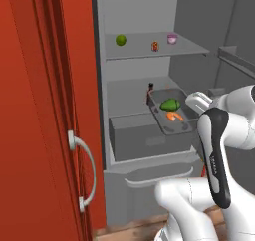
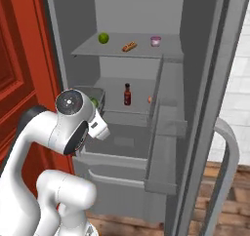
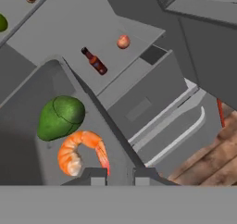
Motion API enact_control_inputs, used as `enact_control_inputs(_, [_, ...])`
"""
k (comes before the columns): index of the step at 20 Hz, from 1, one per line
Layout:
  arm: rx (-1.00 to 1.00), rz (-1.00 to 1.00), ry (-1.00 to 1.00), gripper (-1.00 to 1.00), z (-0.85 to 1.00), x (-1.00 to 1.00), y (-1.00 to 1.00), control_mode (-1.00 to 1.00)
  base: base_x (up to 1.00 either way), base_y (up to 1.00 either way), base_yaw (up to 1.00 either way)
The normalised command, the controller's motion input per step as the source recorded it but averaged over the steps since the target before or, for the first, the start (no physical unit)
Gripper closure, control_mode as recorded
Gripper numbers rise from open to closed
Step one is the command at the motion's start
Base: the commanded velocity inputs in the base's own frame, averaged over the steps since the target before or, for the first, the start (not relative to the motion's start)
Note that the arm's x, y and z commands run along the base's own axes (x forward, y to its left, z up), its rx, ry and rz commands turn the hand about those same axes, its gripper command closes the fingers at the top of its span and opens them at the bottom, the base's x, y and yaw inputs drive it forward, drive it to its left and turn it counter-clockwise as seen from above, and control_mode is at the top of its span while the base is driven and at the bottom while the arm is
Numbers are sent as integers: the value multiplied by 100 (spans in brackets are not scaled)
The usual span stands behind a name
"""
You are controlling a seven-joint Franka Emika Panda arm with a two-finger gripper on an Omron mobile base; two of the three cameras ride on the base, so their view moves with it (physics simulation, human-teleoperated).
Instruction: Place the tupperware on the second highest shelf of the fridge. Make space for the tupperware among the existing items by rearranging them on the shelves if needed. Close the fridge door when finished.
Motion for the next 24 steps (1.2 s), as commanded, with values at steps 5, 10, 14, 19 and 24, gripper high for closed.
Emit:
enact_control_inputs(5, [0,0,0,100,0,0,0,100,62,30,-17])
enact_control_inputs(10, [0,0,0,100,0,0,0,100,55,31,-16])
enact_control_inputs(14, [0,0,0,100,0,0,0,100,46,31,-13])
enact_control_inputs(19, [-4,-3,2,100,-14,7,12,-100,17,18,-6])
enact_control_inputs(24, [-10,-3,6,100,-38,23,31,-100,0,0,0])
